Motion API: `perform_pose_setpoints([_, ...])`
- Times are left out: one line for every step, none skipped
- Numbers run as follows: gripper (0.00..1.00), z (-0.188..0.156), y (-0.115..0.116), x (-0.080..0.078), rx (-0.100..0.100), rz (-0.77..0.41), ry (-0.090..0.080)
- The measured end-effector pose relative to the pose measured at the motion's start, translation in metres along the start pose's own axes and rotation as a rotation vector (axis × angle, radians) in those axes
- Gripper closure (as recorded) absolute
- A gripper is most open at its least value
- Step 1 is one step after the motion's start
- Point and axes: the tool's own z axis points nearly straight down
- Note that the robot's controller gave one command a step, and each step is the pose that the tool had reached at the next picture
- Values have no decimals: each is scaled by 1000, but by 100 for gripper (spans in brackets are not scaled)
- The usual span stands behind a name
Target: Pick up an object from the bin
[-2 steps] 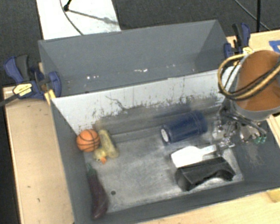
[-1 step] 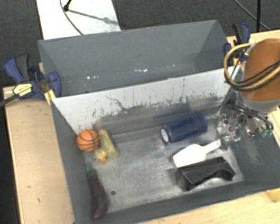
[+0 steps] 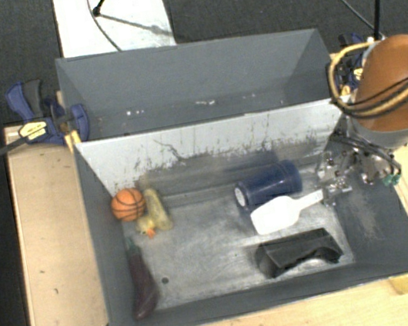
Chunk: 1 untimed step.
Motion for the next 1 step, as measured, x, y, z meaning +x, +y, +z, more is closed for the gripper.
perform_pose_setpoints([100, -146, -3, 6, 1, -21, -2])
